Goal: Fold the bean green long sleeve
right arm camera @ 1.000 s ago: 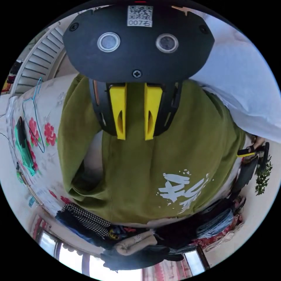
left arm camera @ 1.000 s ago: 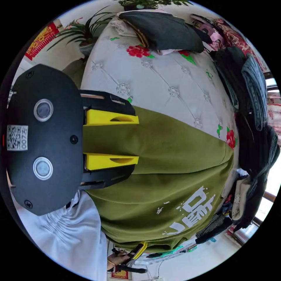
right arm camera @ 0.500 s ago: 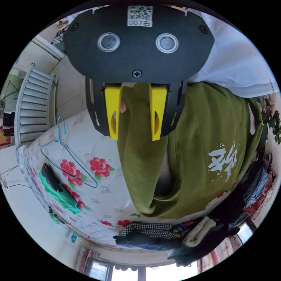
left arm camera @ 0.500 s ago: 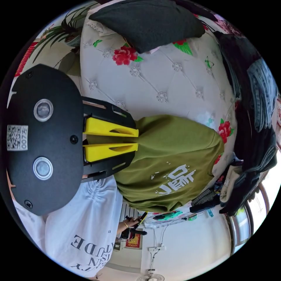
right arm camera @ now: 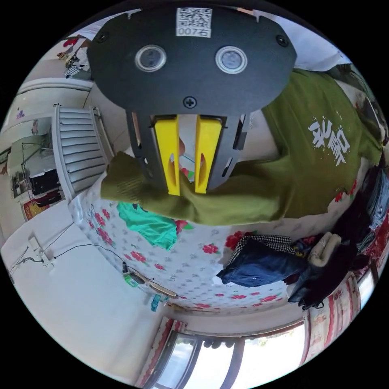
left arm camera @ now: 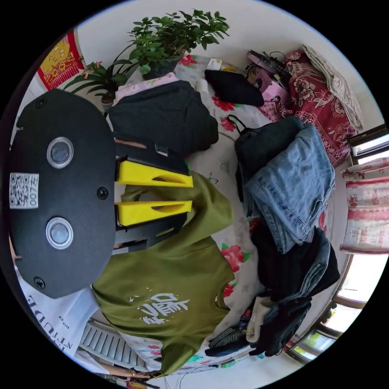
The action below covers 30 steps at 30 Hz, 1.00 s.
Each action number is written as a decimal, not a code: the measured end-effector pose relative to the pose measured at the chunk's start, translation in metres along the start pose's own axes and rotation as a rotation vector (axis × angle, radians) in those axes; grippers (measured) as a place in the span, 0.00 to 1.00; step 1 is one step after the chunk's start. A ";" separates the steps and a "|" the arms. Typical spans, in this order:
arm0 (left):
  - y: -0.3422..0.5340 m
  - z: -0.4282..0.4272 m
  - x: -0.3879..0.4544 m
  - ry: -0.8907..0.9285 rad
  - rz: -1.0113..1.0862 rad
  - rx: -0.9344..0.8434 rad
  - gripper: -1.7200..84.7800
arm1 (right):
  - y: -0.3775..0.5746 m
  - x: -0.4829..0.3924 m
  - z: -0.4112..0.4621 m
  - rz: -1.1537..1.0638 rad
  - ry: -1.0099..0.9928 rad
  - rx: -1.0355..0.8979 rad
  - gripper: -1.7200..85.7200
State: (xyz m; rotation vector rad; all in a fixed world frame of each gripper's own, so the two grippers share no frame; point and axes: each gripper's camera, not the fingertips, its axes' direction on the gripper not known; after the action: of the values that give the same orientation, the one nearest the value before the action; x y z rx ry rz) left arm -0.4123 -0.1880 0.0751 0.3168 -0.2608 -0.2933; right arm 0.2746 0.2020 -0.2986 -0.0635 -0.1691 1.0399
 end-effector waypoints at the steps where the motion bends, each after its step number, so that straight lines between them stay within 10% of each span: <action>1: 0.027 0.004 0.005 0.017 0.006 0.025 0.06 | 0.007 -0.002 0.000 -0.008 0.004 0.008 0.09; 11: 0.299 0.047 0.021 0.493 -0.008 -0.107 0.11 | 0.263 -0.057 0.032 -0.110 -0.468 -0.151 0.12; 23: 0.393 0.065 0.106 0.143 0.126 -0.410 0.04 | 0.286 -0.068 0.105 -0.539 -0.348 -0.348 0.08; 30: 0.376 -0.009 0.052 0.286 0.025 -0.201 0.02 | 0.263 0.042 0.091 -0.430 -0.612 -0.233 0.03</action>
State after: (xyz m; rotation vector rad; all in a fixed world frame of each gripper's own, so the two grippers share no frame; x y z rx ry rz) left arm -0.2710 0.1395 0.2062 0.1533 0.0467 -0.2435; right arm 0.0561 0.3687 -0.2391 0.0811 -0.8242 0.5789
